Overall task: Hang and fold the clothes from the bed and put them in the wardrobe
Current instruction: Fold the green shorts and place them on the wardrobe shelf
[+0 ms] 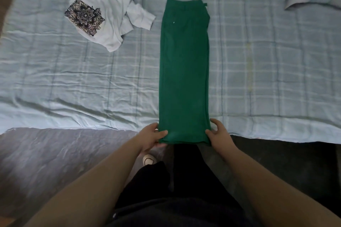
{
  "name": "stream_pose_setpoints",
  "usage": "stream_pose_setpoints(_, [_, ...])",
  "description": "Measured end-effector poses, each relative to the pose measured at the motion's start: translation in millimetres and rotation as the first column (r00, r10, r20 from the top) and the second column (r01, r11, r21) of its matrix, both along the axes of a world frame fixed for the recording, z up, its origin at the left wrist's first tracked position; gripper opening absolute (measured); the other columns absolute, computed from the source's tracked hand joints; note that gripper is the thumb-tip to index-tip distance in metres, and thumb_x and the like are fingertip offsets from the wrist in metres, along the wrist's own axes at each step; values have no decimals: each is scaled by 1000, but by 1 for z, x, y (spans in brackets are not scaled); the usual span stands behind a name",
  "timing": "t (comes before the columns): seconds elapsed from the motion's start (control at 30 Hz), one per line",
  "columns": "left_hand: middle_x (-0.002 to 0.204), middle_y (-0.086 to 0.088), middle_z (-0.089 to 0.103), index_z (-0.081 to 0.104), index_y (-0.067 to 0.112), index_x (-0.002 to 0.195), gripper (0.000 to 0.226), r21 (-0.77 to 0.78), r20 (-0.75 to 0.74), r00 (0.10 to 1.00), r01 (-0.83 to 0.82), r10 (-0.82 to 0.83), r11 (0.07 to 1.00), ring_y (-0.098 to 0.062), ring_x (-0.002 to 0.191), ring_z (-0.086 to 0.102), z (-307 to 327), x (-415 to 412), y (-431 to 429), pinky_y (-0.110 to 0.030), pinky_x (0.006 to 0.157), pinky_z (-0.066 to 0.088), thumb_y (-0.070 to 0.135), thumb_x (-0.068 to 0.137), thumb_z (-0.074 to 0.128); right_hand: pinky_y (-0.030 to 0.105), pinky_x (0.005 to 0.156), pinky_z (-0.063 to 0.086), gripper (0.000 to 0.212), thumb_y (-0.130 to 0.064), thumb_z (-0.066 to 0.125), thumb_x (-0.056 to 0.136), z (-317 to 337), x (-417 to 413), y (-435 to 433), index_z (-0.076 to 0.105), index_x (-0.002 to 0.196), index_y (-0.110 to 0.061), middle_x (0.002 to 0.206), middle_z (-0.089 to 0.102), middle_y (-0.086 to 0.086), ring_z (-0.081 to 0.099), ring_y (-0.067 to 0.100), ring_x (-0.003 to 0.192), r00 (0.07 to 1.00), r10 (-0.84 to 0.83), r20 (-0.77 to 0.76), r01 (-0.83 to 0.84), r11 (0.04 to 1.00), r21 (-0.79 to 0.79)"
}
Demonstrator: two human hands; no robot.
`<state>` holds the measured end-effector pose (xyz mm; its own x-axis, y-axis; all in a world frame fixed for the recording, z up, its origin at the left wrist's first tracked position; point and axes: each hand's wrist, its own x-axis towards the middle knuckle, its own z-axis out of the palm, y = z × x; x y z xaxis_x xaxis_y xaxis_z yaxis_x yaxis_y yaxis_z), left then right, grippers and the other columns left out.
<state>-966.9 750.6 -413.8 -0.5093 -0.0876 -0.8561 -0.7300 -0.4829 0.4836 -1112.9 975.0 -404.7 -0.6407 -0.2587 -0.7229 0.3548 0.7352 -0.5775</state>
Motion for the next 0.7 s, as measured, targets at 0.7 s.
stream_pose_setpoints(0.7, [112,-15,74,59,9,124,40,-157,-278,935,-269,219,950,-26,107,71,87,-308,-193,-39,89,58,-7,87,61,26,68,60,27,9,57,92,60,-317,-204,58,115,-4,96,72,18,74,20,77,940,-181,288,301,838,-455])
